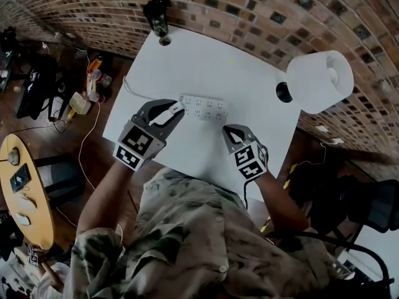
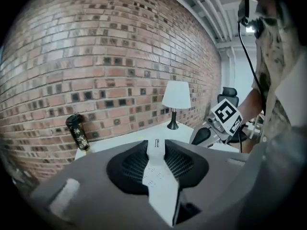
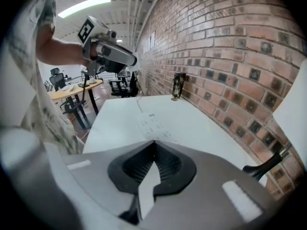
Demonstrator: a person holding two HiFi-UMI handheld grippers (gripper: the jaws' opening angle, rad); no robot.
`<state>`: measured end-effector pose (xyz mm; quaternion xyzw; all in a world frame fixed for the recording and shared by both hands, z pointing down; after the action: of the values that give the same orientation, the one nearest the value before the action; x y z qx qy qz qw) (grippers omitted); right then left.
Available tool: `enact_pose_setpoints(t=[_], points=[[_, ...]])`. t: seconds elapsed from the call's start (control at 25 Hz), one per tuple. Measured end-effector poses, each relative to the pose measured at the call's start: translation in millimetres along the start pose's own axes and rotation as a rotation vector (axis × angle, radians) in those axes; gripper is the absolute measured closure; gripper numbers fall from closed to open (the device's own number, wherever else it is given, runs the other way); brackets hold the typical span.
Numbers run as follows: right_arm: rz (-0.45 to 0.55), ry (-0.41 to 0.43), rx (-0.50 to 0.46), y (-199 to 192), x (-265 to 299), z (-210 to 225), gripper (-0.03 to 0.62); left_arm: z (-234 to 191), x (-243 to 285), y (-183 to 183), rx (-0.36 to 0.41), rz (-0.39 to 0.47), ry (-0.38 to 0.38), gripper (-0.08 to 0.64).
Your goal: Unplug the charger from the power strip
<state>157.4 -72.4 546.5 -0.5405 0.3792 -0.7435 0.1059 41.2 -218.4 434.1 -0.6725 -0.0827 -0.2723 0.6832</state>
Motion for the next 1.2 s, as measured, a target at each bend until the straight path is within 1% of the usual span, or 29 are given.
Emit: enact_pose_setpoints(t=[0.12, 0.24, 0.32, 0.4, 0.52, 0.6, 0.72, 0.84, 0.92, 1.04, 1.12, 1.2], points=[[0.114, 0.078, -0.055, 3, -25, -15, 0.584, 18, -50, 6, -0.056, -0.003, 0.142, 0.449], [0.162, 0.108, -0.087, -9, -57, -30, 0.584, 55, -90, 3, -0.098, -0.009, 0.231, 0.449], [0.193, 0.155, -0.107, -13, -76, -46, 0.584, 81, -121, -5, -0.113, -0.022, 0.288, 0.449], [0.241, 0.192, -0.118, -13, -94, -62, 0.584, 105, -149, -15, -0.129, -0.041, 0.318, 0.449], [0.262, 0.199, -0.132, -19, -115, -89, 0.584, 138, -190, -29, -0.163, -0.055, 0.34, 0.449], [0.273, 0.196, -0.145, -18, -126, -109, 0.584, 152, -217, -35, -0.184, -0.037, 0.382, 0.449], [0.32, 0.19, -0.167, -15, -144, -145, 0.584, 174, -261, -45, -0.191, -0.003, 0.44, 0.449], [0.36, 0.178, -0.217, -16, -160, -193, 0.584, 199, -309, -63, -0.209, 0.039, 0.466, 0.449], [0.375, 0.16, -0.225, -21, -169, -230, 0.584, 216, -345, -80, -0.249, 0.078, 0.462, 0.449], [0.424, 0.106, -0.193, -30, -190, -288, 0.584, 240, -395, -105, -0.318, 0.142, 0.44, 0.449], [0.454, 0.066, -0.155, -37, -207, -326, 0.584, 256, -422, -117, -0.337, 0.173, 0.421, 0.449], [0.462, 0.05, -0.129, -47, -222, -363, 0.584, 274, -444, -128, -0.344, 0.182, 0.391, 0.449]])
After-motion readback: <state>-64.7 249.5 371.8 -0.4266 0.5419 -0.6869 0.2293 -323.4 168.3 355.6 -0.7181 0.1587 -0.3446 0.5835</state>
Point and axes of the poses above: the fingertips, and each gripper's own axes: x forward along the fingers, z to its right, y out of its top, the point moved 4 cm from there along -x, backward along the fingers, and after that the axes turned 13 degrees about y, right-handed, at the moved point
